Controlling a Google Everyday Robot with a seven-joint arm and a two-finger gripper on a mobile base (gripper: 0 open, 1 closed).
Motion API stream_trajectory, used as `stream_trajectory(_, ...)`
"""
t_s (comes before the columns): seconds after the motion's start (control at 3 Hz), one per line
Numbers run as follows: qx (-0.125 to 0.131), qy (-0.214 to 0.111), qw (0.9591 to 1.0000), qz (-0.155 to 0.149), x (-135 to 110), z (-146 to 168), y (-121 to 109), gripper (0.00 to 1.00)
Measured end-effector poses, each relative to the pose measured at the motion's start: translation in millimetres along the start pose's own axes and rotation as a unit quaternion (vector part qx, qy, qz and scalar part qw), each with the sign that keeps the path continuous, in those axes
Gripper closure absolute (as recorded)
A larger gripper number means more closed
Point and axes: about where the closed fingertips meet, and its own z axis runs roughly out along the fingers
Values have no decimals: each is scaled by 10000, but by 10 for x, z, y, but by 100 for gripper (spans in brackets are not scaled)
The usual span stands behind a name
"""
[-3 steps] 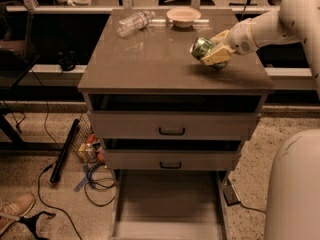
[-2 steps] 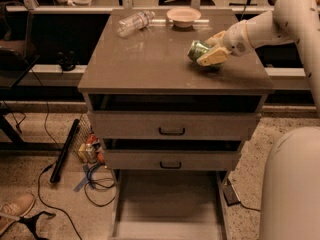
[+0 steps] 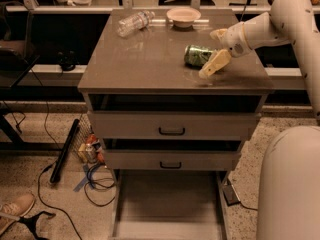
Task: Pick green can from bottom drawer and place on counter
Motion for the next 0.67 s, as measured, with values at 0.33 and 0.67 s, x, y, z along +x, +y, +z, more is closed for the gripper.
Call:
stream_trajectory(0.33, 451, -123, 9989, 1, 48, -469, -69, 0)
stream_trajectory(0.67, 1075, -206, 9940, 81, 181, -1111, 5, 0)
